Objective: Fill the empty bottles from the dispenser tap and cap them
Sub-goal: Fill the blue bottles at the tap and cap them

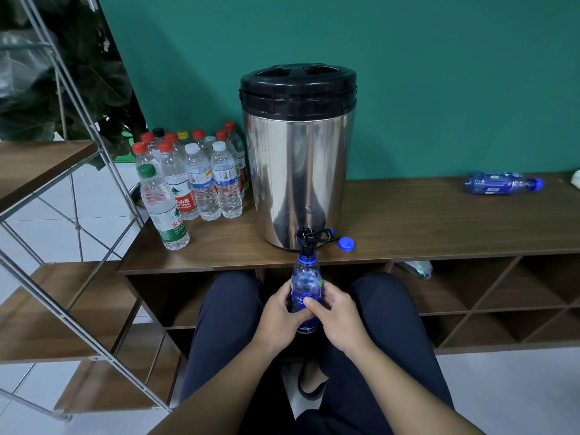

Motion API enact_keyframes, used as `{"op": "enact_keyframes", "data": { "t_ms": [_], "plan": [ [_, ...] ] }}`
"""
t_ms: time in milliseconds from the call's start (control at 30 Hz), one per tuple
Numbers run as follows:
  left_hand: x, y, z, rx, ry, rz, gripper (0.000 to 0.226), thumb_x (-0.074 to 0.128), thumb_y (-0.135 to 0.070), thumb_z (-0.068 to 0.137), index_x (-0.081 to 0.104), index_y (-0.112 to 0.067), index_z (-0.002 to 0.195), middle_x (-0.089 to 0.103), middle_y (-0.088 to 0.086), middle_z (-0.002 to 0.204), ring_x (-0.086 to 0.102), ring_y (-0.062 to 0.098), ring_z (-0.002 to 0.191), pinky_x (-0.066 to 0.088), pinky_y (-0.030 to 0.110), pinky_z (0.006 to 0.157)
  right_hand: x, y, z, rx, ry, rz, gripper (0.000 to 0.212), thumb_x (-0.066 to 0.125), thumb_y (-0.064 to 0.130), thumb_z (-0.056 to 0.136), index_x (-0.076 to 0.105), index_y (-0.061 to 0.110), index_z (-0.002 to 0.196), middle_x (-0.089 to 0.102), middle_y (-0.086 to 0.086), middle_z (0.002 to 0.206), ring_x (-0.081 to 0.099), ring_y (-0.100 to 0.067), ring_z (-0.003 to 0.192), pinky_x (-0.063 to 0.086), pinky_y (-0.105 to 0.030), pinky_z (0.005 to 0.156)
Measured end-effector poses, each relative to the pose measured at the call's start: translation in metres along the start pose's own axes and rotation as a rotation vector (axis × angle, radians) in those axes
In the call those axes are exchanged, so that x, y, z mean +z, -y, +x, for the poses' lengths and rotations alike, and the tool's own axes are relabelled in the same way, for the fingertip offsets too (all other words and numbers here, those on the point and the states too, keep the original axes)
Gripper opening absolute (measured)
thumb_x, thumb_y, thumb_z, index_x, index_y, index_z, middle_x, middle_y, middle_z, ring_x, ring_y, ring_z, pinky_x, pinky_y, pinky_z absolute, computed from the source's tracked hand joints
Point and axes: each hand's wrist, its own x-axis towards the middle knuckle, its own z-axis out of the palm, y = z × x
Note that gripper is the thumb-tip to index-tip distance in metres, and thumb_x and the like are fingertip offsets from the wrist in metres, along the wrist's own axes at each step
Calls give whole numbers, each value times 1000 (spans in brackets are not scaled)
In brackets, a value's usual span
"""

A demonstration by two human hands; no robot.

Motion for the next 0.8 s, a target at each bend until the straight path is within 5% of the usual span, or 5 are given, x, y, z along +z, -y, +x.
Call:
{"op": "enact_keyframes", "data": {
  "t_ms": [800],
  "plan": [
    [0,3,1,3,-4,0,58,84,0,92,71,-30,140,80,-6,128,75,16,121,59,44,111,0,1,-1,0,4,7,41,75,4,103,74,26,138,82,5,126,77,-14,122,60,-44,110]
  ]
}}
